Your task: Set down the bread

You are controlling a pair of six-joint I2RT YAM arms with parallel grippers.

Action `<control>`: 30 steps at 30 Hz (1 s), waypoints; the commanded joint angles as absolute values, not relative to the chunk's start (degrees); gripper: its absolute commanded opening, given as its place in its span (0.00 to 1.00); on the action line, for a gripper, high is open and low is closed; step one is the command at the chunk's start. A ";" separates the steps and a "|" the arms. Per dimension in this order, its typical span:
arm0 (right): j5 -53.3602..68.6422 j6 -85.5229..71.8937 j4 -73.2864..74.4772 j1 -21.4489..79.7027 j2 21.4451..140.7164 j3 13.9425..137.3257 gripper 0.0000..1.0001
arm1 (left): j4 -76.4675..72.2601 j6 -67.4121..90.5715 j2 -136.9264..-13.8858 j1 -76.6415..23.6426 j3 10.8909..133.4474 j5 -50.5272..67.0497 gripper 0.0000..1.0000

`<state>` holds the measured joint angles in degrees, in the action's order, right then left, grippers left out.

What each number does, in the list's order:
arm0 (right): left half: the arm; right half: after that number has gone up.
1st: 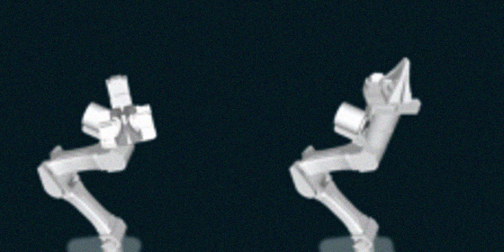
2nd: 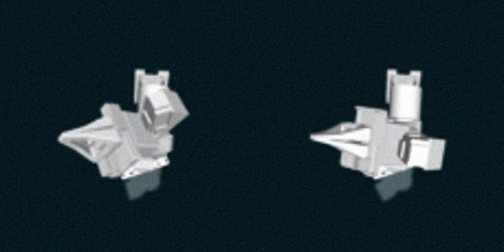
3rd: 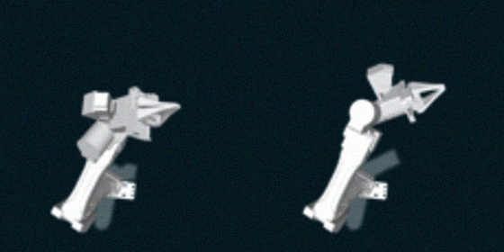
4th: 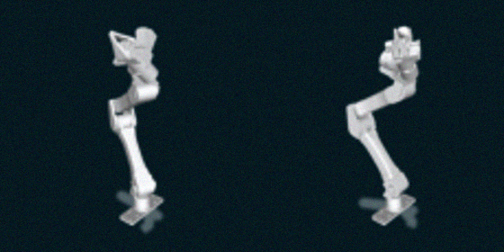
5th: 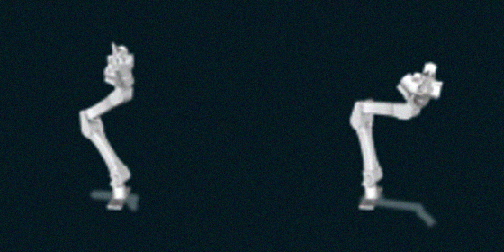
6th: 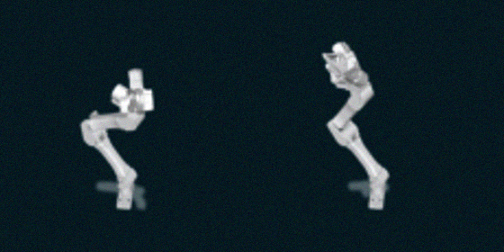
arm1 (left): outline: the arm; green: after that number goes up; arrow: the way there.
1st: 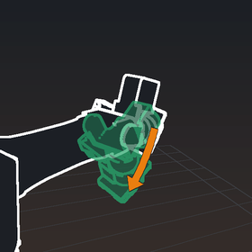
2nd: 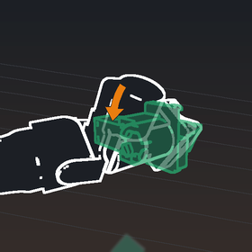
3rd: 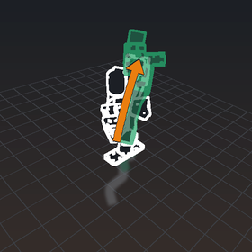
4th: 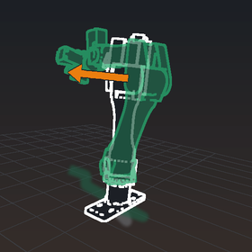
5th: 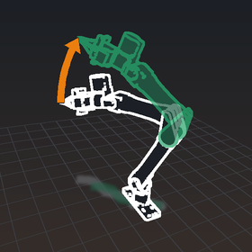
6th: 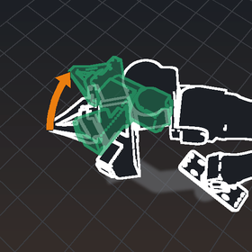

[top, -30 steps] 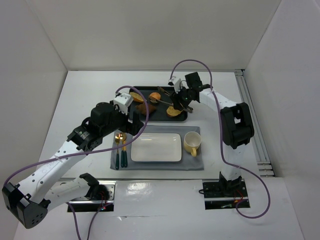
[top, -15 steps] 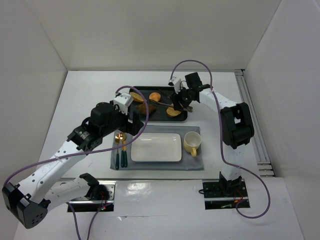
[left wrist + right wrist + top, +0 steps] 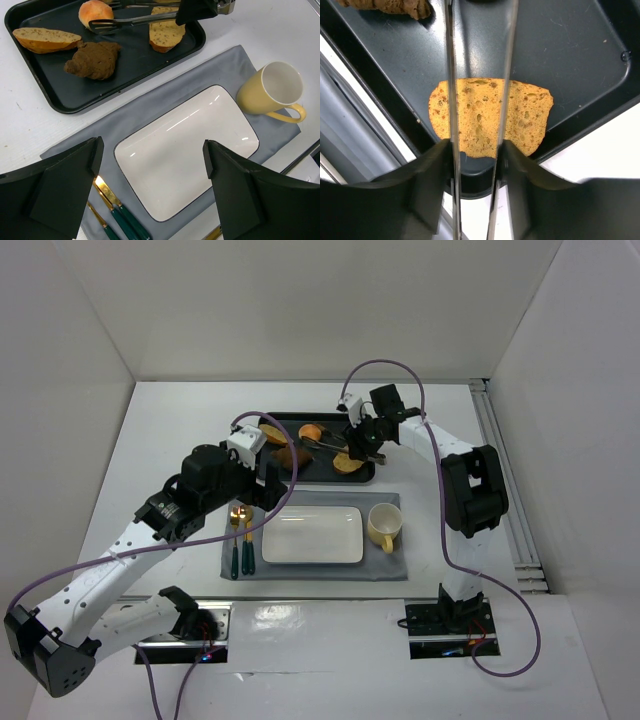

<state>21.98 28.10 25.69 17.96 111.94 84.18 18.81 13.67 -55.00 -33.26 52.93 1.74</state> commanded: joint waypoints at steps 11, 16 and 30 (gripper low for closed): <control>23.91 26.98 23.91 17.67 105.39 85.43 0.31 | 16.17 12.66 -54.23 -33.49 52.91 1.32 1.00; 23.91 27.51 23.91 17.14 98.19 82.89 0.31 | 16.17 12.66 -54.23 -33.49 52.38 0.79 1.00; 34.09 38.31 37.86 17.14 77.53 72.52 0.27 | 15.64 12.66 -53.17 -33.49 52.38 -0.26 1.00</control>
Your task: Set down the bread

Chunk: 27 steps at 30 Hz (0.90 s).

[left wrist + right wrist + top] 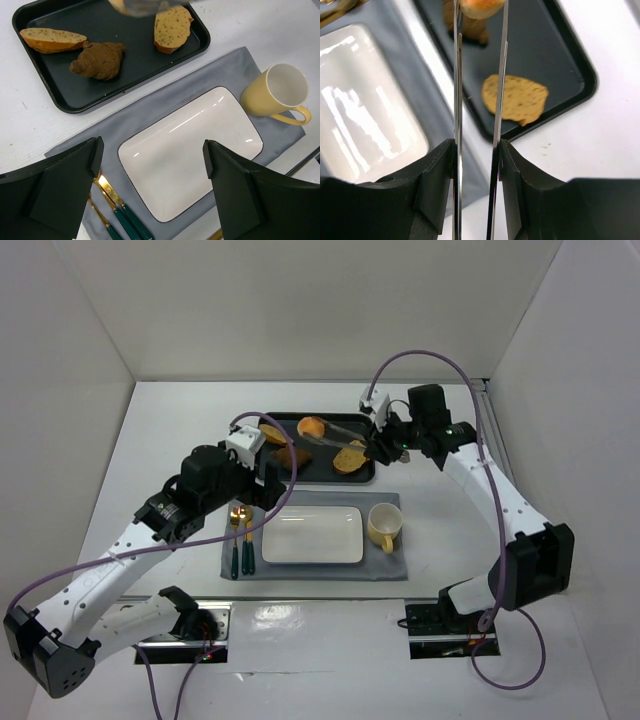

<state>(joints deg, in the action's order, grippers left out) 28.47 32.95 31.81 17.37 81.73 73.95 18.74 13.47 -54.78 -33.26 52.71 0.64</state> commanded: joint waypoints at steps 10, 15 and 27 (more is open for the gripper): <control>38.76 52.37 56.05 19.06 71.89 68.03 0.27 | 15.12 12.66 -51.59 -33.49 51.86 -2.99 1.00; 36.66 52.91 58.09 23.20 72.95 68.03 0.27 | 15.12 12.66 -51.06 -33.49 51.33 -4.92 1.00; 26.38 47.55 57.22 33.57 78.93 66.98 0.31 | 15.12 12.66 -51.06 -33.49 51.33 -5.45 1.00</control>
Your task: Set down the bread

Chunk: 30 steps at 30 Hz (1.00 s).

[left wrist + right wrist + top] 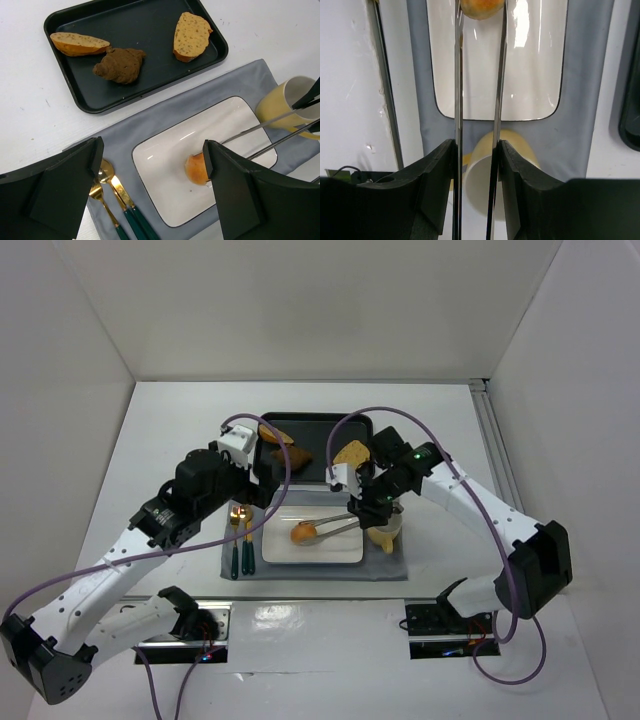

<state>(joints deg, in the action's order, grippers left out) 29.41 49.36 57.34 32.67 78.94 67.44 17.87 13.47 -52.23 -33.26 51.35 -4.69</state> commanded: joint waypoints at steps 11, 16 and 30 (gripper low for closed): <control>24.61 46.41 56.69 33.57 77.09 66.97 0.61 | 15.12 12.66 -50.54 -33.49 51.33 -5.98 1.00; 25.14 46.41 57.22 33.57 75.15 68.20 0.65 | 15.12 12.66 -50.54 -33.49 51.33 -5.98 1.00; 23.91 41.84 50.38 27.35 63.38 74.62 0.64 | 15.12 12.66 -50.54 -33.49 51.33 -6.50 1.00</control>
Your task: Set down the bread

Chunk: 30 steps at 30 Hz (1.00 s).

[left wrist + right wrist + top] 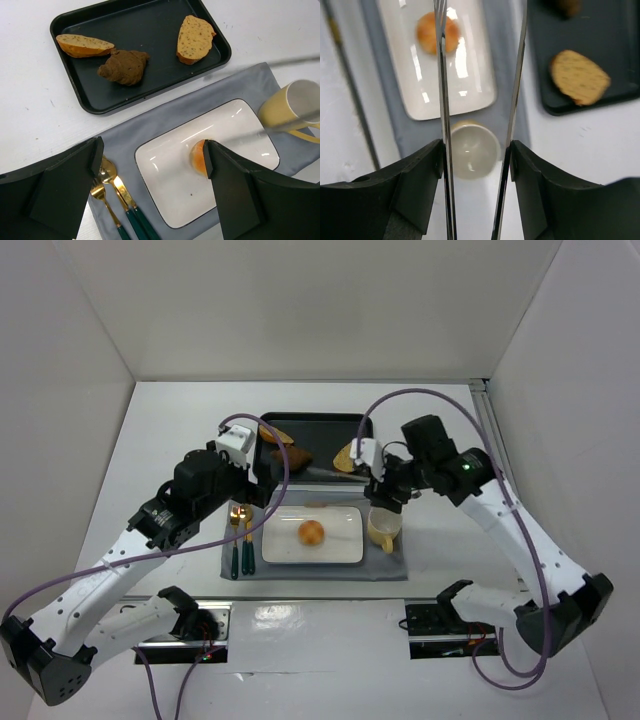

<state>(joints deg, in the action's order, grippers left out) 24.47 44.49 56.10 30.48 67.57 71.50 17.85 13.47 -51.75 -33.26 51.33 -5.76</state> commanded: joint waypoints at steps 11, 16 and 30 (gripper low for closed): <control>18.11 28.14 19.09 -7.62 58.79 51.00 0.61 | 14.59 12.66 -49.48 -33.49 51.33 -5.98 1.00; 17.49 25.41 7.04 -17.22 68.27 42.46 0.61 | 14.59 12.66 -49.48 -33.49 51.33 -4.92 1.00; 16.17 25.40 13.26 -19.77 83.93 44.03 0.79 | 14.59 12.66 -48.96 -33.49 51.33 -4.39 1.00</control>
<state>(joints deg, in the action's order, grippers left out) 16.19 24.86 12.78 -18.92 83.09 42.00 17.41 13.47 -49.98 -33.26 51.33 -5.65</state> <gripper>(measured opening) 0.779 1.000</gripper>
